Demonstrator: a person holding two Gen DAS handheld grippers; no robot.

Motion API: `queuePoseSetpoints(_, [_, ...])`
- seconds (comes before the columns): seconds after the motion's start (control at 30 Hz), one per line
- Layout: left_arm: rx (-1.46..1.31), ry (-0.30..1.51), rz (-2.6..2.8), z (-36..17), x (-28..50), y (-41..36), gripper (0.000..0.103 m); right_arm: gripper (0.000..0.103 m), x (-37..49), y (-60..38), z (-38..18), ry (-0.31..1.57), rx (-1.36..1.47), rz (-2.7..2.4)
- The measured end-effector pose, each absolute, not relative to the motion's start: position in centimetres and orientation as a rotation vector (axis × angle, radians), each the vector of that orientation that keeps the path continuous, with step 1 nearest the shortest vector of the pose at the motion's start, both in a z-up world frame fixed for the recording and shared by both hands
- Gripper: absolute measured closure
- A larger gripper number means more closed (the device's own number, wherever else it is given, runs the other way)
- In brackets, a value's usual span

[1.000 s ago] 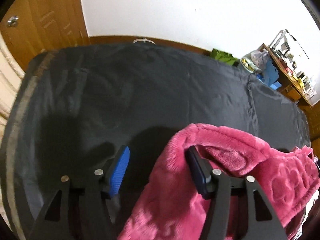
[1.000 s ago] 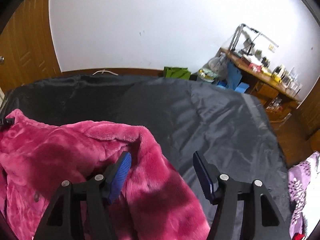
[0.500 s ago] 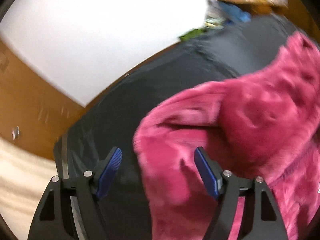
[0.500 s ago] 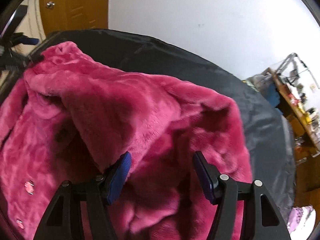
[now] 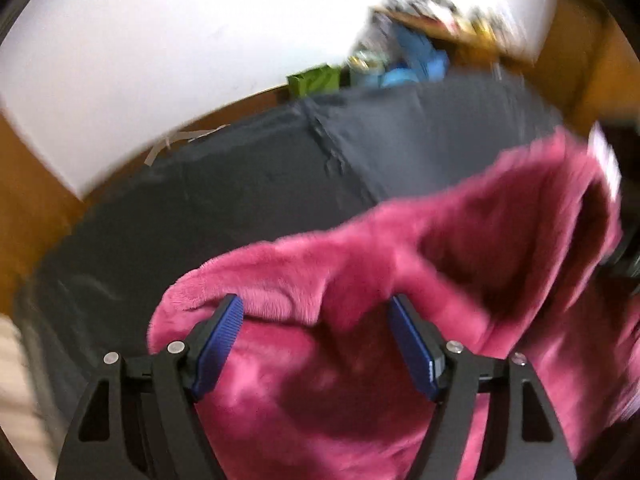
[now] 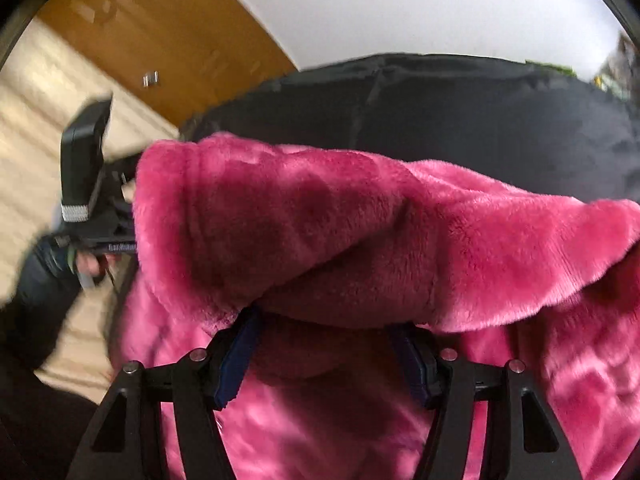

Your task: Fold clothes

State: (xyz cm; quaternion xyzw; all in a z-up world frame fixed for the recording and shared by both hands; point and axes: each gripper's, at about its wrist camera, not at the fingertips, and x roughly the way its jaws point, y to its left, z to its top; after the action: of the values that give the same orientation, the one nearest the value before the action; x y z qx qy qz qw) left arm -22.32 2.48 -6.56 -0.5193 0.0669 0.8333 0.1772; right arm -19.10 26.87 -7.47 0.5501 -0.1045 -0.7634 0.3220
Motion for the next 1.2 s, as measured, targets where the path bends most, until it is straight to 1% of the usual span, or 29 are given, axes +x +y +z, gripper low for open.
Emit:
queuePoseSetpoints(0.07, [-1.498, -0.053, 2.376, -6.3, -24.3, 0.7, 0.025, 0.037, -20.6, 27.7, -7.3, -0.402, 1.412, -2.039])
queuePoseSetpoints(0.13, [-1.519, -0.092, 2.385, -6.7, -24.7, 0.5, 0.025, 0.037, -22.4, 29.0, -7.0, -0.556, 1.366, -2.089])
queuePoseSetpoints(0.2, [-1.54, -0.122, 2.394, -7.2, -25.1, 0.3, 0.025, 0.037, -23.8, 29.9, -6.8, -0.65, 1.339, -2.148])
queuePoseSetpoints(0.23, [-1.55, -0.138, 2.398, -7.4, -25.3, 0.3, 0.025, 0.037, -24.5, 30.2, -6.6, -0.66, 1.328, -2.186])
queuePoseSetpoints(0.33, [-1.581, -0.185, 2.41, -8.0, -25.8, 0.0, 0.025, 0.037, -25.7, 30.4, -6.2, -0.628, 1.33, -2.28])
queuePoseSetpoints(0.43, [-1.556, -0.115, 2.438, -7.4, -24.4, -0.2, 0.025, 0.037, -25.7, 30.2, -5.8, -0.59, 1.344, -2.323])
queuePoseSetpoints(0.5, [-1.539, -0.085, 2.461, -7.1, -24.1, -0.2, 0.025, 0.037, -24.8, 29.8, -5.1, -0.532, 1.338, -2.36])
queuePoseSetpoints(0.6, [-1.533, -0.133, 2.483, -6.5, -23.4, -2.1, 0.025, 0.037, -23.1, 29.3, -3.4, -0.316, 1.327, -2.454])
queuePoseSetpoints(0.63, [-1.54, -0.125, 2.485, -6.3, -23.1, -2.6, 0.025, 0.037, -22.4, 29.0, -3.1, -0.24, 1.327, -2.475])
queuePoseSetpoints(0.7, [-1.564, -0.075, 2.479, -6.1, -22.5, -3.3, 0.025, 0.037, -21.2, 28.7, -2.5, -0.084, 1.333, -2.499])
queuePoseSetpoints(0.8, [-1.586, 0.121, 2.447, -6.3, -20.9, -2.7, 0.025, 0.037, -18.7, 29.3, -2.9, 0.096, 1.385, -2.457])
queuePoseSetpoints(0.93, [-1.569, 0.431, 2.368, -7.3, -18.7, 0.1, 0.025, 0.037, -17.1, 27.9, -4.3, 0.221, 1.449, -2.368])
queuePoseSetpoints(0.97, [-1.546, 0.502, 2.36, -7.5, -18.3, 0.9, 0.025, 0.037, -16.8, 27.5, -3.7, 0.211, 1.425, -2.371])
queuePoseSetpoints(1.03, [-1.522, 0.55, 2.333, -7.8, -18.0, 2.0, 0.025, 0.037, -16.2, 26.8, -2.0, 0.171, 1.353, -2.385])
queuePoseSetpoints(1.2, [-1.557, 0.495, 2.363, -8.1, -18.7, 1.5, 0.025, 0.037, -14.8, 24.9, 2.4, 0.072, 1.172, -2.411])
